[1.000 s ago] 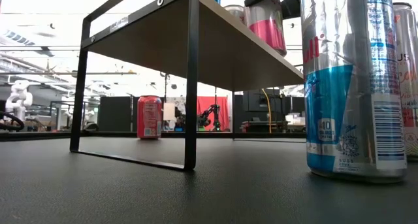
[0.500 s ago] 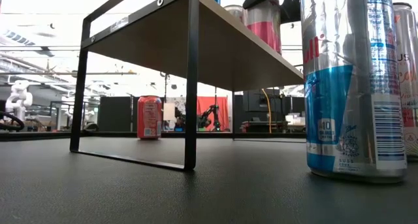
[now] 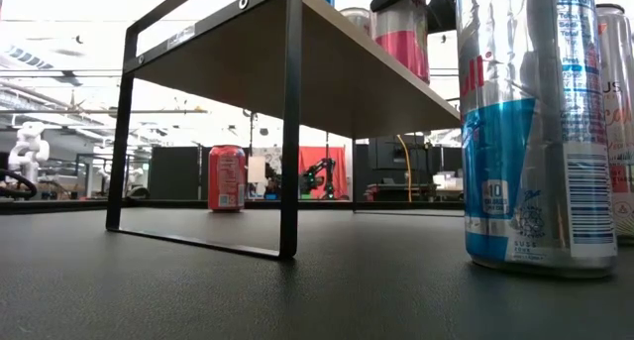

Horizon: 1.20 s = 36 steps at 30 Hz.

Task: Place canned beverage on shelf
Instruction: Put the pink-white soda can on the shelf aligned with the pink-white soda can

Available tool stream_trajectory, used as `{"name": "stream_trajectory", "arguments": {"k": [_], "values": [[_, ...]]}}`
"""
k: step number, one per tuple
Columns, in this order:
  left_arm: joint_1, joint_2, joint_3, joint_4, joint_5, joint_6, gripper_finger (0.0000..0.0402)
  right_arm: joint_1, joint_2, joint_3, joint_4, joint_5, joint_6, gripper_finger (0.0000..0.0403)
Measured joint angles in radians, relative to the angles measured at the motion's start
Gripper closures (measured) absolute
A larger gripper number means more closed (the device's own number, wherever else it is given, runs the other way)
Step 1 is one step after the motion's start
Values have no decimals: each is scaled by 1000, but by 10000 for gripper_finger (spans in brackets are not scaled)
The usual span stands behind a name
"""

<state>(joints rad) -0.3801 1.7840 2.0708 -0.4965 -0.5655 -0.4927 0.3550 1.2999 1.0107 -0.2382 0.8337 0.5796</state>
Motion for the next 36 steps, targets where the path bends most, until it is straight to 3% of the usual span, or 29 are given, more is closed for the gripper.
{"name": "stream_trajectory", "arguments": {"k": [11,18,36], "values": [[-2,0,0,-1,0,0,11,-28,0,0,7,0,-29,83],[-5,0,0,-1,0,-1,11,-27,0,-1,113,-24,-115,82],[-7,0,0,-2,1,-1,11,-28,0,-1,100,0,-152,82]]}}
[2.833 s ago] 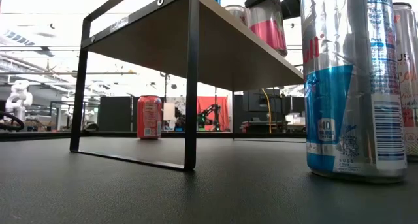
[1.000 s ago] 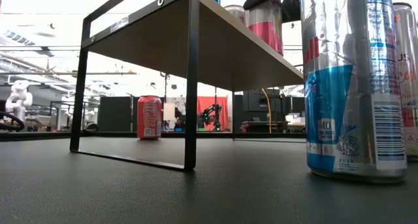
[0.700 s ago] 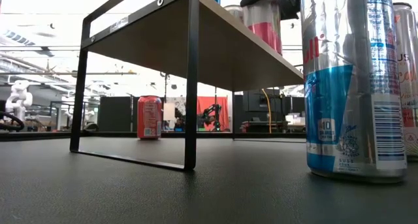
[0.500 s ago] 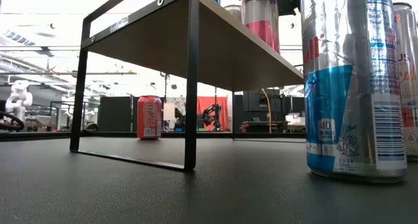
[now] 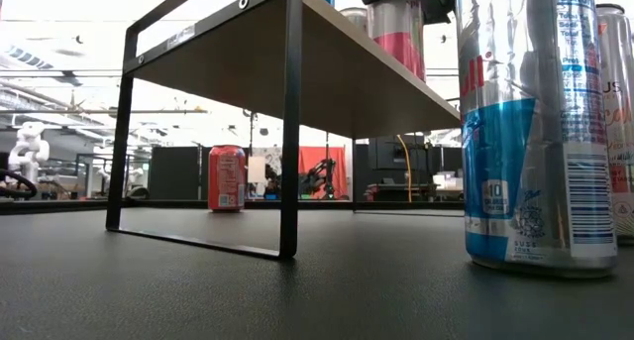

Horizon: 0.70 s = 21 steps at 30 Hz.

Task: Place canned beverage on shelf
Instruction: Put the pink-white soda can on the shelf aligned with the pink-white soda can

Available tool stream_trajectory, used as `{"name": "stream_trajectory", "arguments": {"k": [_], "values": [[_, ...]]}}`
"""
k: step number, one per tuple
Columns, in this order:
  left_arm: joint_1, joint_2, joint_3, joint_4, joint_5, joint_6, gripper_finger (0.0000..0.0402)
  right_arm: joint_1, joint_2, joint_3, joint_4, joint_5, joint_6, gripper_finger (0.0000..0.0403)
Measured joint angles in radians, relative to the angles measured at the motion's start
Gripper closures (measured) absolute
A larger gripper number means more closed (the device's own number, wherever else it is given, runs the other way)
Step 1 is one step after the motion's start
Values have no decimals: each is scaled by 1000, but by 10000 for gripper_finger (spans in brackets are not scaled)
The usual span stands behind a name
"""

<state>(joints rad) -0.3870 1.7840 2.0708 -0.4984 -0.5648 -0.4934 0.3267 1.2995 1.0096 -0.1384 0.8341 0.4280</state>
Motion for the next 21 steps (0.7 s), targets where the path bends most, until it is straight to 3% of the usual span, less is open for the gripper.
{"name": "stream_trajectory", "arguments": {"k": [21], "values": [[-2,0,0,-1,0,-1,11,28,-127,0,38,-25,-152,83]]}}
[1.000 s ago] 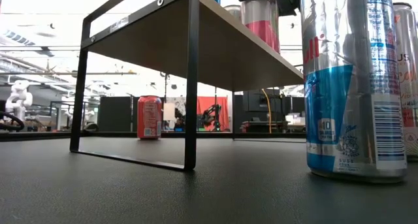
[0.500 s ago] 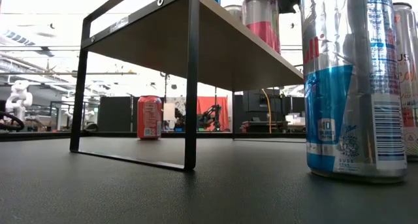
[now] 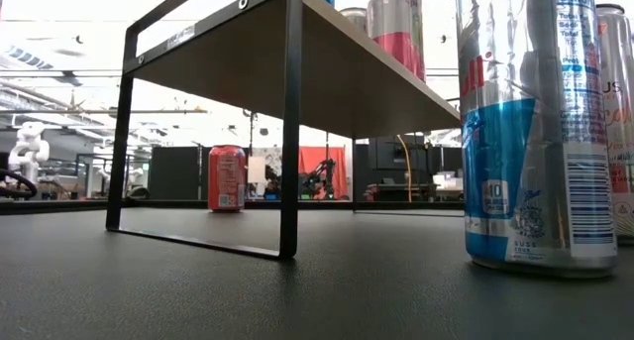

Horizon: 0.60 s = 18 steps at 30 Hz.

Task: Place canned beverage on shelf
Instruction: Put the pink-white soda can on the shelf aligned with the pink-white soda can

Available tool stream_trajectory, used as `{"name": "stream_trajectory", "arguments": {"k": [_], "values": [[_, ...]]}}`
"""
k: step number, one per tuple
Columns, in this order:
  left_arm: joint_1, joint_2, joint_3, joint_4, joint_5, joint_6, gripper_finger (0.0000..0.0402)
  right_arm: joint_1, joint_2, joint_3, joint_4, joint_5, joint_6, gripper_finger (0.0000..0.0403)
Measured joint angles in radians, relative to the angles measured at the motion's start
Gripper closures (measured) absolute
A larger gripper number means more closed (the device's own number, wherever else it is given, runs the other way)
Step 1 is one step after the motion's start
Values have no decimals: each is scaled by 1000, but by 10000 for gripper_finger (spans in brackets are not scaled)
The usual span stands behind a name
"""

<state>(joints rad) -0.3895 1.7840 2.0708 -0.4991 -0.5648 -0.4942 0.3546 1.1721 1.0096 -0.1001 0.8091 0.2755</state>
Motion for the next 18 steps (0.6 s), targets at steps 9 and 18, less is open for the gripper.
{"name": "stream_trajectory", "arguments": {"k": [9,18], "values": [[-19,0,0,-18,-6,1,11,152,-103,1,-221,-3,196,100],[-19,-2,0,-39,-13,2,11,262,-34,1,-315,-5,433,163]]}}
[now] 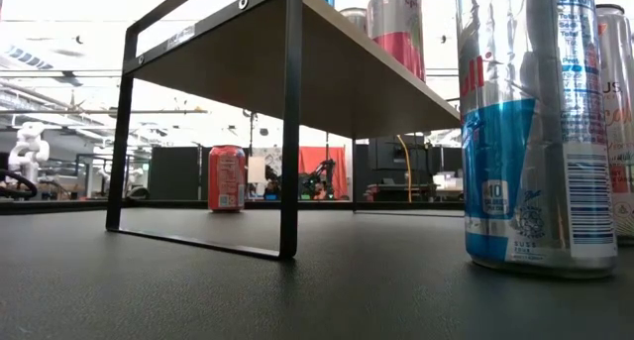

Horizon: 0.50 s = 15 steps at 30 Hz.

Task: Place canned beverage on shelf
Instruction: Put the pink-white soda can on the shelf aligned with the pink-white soda can

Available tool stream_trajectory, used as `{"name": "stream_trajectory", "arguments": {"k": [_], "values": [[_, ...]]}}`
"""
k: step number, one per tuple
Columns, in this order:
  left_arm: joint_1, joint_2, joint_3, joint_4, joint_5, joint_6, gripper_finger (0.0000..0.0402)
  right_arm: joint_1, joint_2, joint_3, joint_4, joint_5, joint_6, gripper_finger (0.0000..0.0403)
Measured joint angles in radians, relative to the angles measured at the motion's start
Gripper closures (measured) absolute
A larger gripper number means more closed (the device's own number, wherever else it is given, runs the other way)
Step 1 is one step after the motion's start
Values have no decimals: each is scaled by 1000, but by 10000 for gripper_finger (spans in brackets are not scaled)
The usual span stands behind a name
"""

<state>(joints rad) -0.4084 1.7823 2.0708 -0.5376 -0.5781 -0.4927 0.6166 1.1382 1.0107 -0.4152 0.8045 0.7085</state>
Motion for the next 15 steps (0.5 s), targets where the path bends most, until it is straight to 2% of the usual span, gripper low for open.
{"name": "stream_trajectory", "arguments": {"k": [5,11,15], "values": [[0,-16,0,-12,-11,0,11,-3,54,0,28,-15,-7,209],[10,-28,0,-29,-26,0,11,-35,103,0,170,-131,-139,257],[15,-34,0,-25,-26,-18,11,-66,117,0,216,-130,-201,276]]}}
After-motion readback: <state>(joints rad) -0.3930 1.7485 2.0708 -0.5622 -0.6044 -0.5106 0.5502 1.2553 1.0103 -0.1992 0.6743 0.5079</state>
